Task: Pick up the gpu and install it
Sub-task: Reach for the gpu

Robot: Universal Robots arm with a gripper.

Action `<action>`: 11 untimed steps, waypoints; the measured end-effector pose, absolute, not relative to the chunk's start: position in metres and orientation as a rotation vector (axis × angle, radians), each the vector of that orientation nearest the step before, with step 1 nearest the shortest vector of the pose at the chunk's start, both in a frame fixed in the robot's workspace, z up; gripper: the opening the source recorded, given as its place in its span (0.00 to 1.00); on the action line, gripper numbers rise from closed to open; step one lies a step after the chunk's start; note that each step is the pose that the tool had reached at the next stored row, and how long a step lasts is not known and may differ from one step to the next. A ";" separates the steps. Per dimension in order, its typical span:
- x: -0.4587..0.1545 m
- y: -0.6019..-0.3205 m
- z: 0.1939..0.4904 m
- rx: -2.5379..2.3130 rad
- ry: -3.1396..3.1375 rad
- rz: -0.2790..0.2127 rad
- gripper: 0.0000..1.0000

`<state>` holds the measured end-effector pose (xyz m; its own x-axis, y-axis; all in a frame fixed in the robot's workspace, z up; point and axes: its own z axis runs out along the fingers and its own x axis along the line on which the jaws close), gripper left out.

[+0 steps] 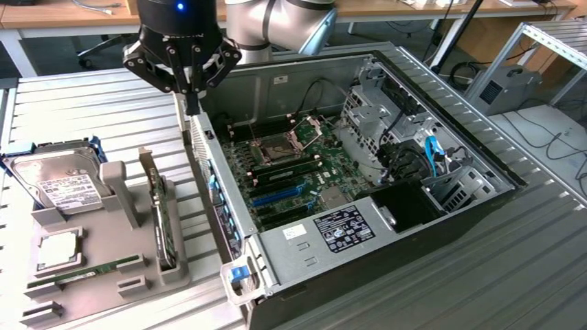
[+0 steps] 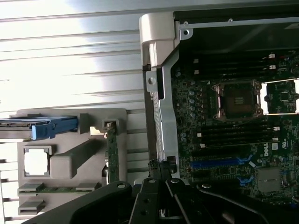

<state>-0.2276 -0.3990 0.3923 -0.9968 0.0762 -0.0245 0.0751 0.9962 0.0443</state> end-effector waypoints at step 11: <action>-0.235 -0.399 0.392 0.118 3.113 0.067 0.11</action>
